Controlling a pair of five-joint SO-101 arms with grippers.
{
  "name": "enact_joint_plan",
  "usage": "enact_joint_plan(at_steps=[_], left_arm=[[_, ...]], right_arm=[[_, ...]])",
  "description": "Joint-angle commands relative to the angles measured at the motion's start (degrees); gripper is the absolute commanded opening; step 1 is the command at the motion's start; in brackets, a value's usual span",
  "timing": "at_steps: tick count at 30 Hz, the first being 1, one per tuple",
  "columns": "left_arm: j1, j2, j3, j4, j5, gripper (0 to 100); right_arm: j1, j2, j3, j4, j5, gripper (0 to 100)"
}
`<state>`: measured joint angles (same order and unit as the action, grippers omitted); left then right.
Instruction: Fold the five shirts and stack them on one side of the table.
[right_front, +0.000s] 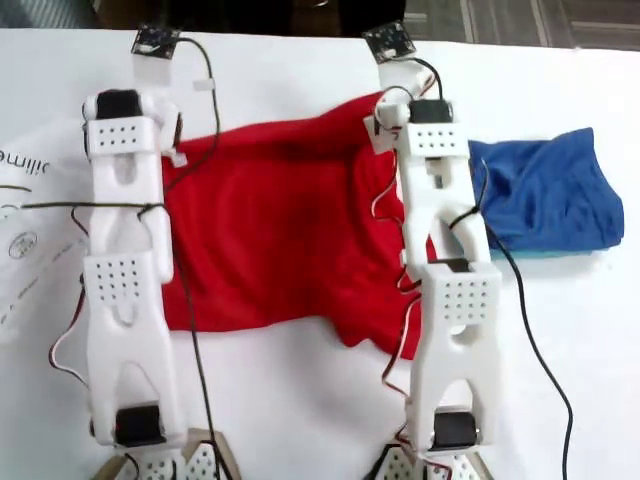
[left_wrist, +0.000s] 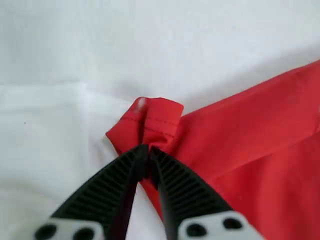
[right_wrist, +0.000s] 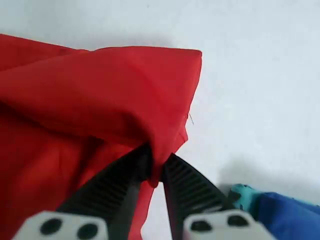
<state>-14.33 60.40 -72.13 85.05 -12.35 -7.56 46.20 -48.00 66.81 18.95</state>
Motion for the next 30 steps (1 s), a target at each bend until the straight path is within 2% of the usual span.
enact_joint_plan(at_steps=[1,5,11,24,30], left_arm=[[0.44,-4.22,-7.87,8.18,-0.35,3],[0.44,-5.27,-15.43,17.76,-2.11,3],[-1.93,-10.55,-12.35,17.58,-2.46,3],[-1.58,-48.7,34.07,17.23,-0.35,3],[-1.76,-59.87,47.69,17.05,-1.41,3]], right_arm=[[1.1,-9.63,-2.99,4.7,0.09,2.1],[0.92,-14.29,-2.99,9.98,0.44,2.1],[0.92,-19.12,-2.99,17.63,0.44,2.1],[0.57,-30.37,-2.46,29.32,0.09,2.1],[0.84,-34.24,-2.29,34.15,0.26,2.2]])
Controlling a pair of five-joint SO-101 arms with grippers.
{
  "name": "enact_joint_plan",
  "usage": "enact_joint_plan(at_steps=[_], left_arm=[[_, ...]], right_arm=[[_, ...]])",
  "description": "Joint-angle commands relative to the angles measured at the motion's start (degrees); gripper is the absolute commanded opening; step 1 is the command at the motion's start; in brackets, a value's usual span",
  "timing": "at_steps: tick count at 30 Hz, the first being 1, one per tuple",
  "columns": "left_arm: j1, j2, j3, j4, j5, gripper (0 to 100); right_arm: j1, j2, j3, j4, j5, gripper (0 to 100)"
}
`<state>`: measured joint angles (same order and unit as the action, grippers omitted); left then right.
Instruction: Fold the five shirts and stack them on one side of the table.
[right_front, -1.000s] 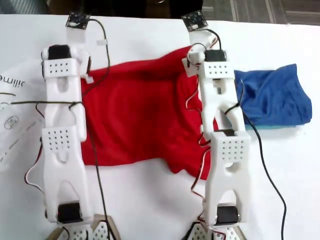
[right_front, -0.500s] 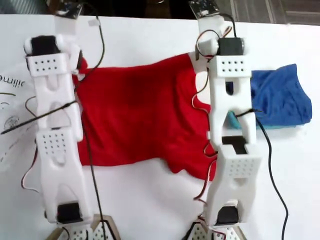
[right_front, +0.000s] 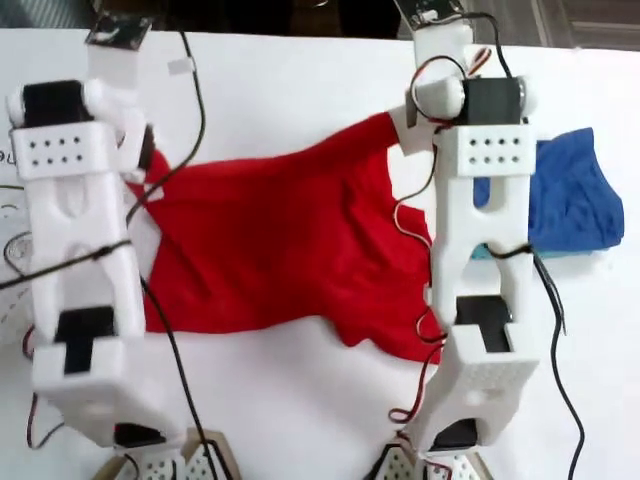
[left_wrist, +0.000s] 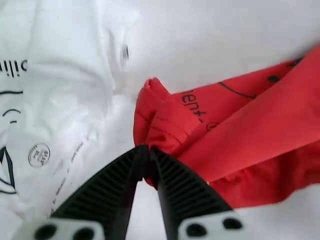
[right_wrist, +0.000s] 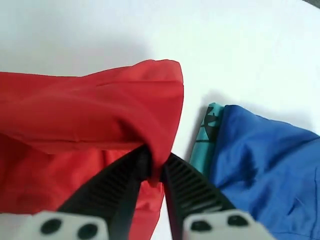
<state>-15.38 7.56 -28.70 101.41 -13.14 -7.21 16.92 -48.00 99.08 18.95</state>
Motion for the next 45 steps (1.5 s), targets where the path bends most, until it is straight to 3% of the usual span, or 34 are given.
enact_joint_plan(at_steps=[1,7,16,20,33,45], left_arm=[[-0.7,-8.44,6.29,0.35,-1.41,3],[-0.88,-14.59,17.01,-0.97,-2.55,3],[-0.88,-22.86,34.15,-7.47,-4.66,3],[-0.88,-26.55,41.98,-9.41,-6.15,3],[-0.88,-32.35,62.2,-17.05,-8.0,3],[-4.22,-32.0,75.91,-28.84,-11.08,3]], right_arm=[[0.48,-5.76,-1.85,2.07,0.18,2.2],[-0.48,-15.25,15.74,1.1,0.18,2.2],[0.57,-43.47,61.89,-19.74,5.45,2.2],[2.77,-52.18,75.08,-23.96,7.47,2.2],[9.45,-59.82,90.9,-24.4,13.98,2.2],[9.54,-66.24,108.04,-29.32,17.23,2.2]])
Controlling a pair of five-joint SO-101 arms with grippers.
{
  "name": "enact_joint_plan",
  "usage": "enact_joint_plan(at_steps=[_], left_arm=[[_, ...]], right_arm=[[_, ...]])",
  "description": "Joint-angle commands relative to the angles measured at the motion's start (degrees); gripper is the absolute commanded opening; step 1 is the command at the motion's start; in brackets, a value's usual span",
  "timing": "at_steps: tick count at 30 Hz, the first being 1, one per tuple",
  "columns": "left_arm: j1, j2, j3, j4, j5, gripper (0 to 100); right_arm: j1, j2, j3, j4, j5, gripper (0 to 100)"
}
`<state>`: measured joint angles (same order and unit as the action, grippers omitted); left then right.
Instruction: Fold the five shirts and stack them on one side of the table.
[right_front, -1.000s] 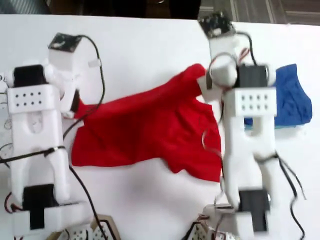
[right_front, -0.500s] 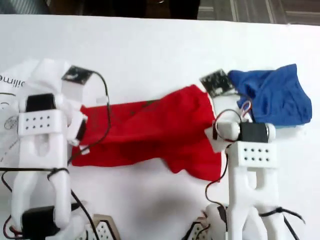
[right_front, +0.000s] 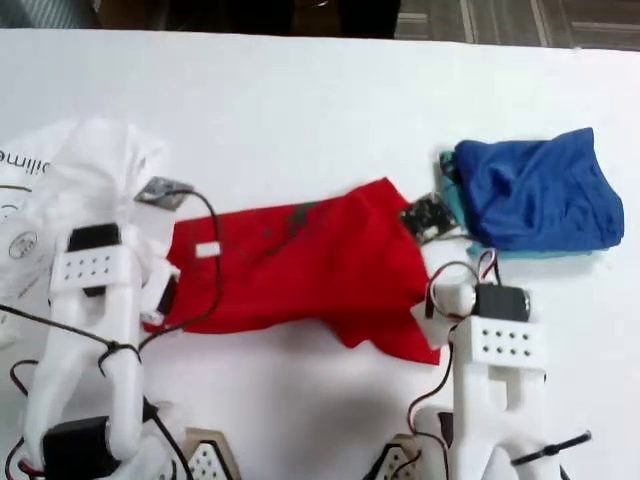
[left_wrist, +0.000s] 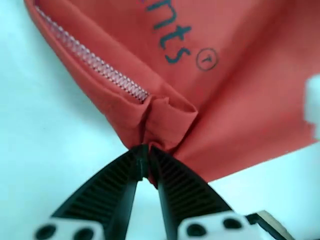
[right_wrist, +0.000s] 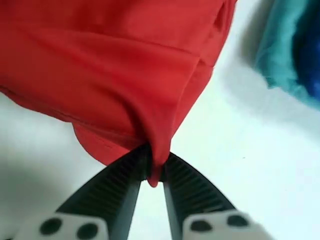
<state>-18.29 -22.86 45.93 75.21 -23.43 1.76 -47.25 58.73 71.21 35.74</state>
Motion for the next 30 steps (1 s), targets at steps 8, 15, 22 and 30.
enact_joint_plan(at_steps=[8,15,22,30], left_arm=[[-1.14,-1.49,6.9,-11.34,-0.79,3],[-1.41,-1.49,7.96,-11.34,-3.87,11],[-1.41,-1.93,1.8,-1.58,-3.78,20],[-1.41,-1.93,-20.53,16.44,-3.78,20]], right_arm=[[1.01,-2.51,8.62,-4.7,4.04,2.2],[0.57,-2.51,8.7,-6.11,3.78,2.5],[0.48,-2.59,4.84,-2.24,3.52,2.5],[-0.66,-2.59,-12.4,9.45,3.52,10.5]])
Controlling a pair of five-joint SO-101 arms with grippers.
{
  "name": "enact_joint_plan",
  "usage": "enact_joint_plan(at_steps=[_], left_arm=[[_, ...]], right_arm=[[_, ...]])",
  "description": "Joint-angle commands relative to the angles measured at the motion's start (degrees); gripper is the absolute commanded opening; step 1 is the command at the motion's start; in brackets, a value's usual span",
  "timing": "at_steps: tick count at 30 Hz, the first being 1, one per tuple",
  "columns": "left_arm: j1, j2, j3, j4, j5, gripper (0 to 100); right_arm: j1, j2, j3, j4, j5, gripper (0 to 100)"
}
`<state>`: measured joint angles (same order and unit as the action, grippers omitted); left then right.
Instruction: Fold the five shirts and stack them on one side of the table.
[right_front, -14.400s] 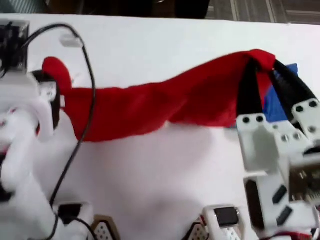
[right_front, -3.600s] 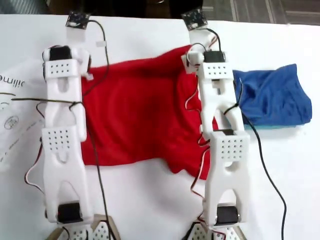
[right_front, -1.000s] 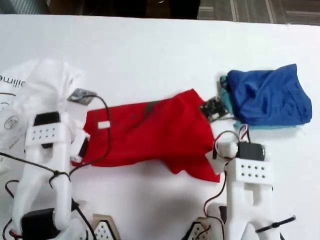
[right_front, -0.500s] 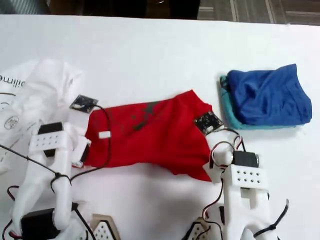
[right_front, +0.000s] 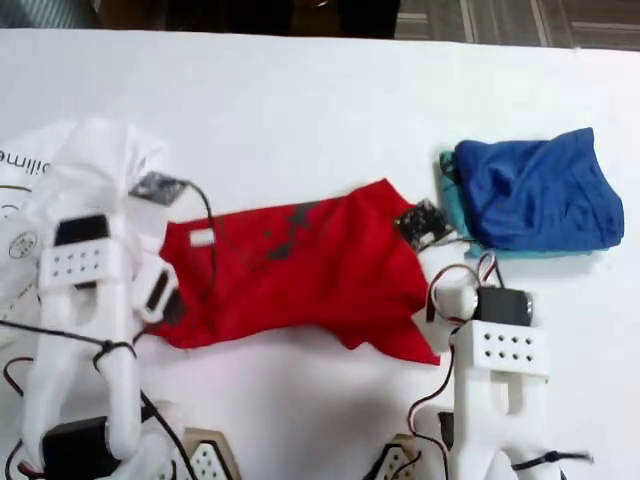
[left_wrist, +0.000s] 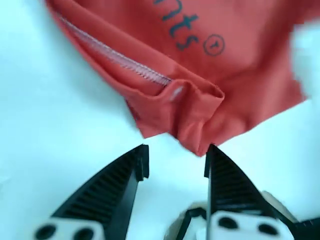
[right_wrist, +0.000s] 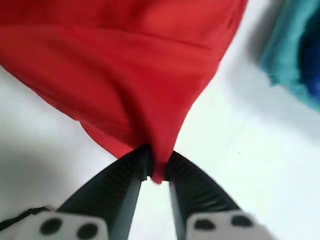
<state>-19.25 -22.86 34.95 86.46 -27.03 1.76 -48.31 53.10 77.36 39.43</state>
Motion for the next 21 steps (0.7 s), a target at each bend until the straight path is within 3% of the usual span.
enact_joint_plan(at_steps=[1,5,10,14,17,21], left_arm=[[-0.44,-1.93,-12.35,6.42,-0.18,20],[-2.37,-1.49,-19.74,5.45,0.53,19],[-3.87,-1.32,-15.52,-4.22,5.36,2],[-0.35,2.11,-8.04,-13.19,6.77,3],[0.26,7.12,-5.32,-21.01,11.69,3],[0.0,13.63,-5.32,-29.01,18.02,3]], right_arm=[[-1.45,-1.54,-8.35,4.44,-0.18,13.2],[-5.41,-1.54,-12.66,5.58,-0.7,16.3],[-8.57,-1.54,-14.95,5.67,-6.33,9.1],[-10.42,-0.92,-14.42,-1.1,-6.77,1.4],[-10.59,1.1,-13.36,-9.63,-8.44,1.9],[-10.68,10.33,-14.07,-13.58,-10.29,2.0]])
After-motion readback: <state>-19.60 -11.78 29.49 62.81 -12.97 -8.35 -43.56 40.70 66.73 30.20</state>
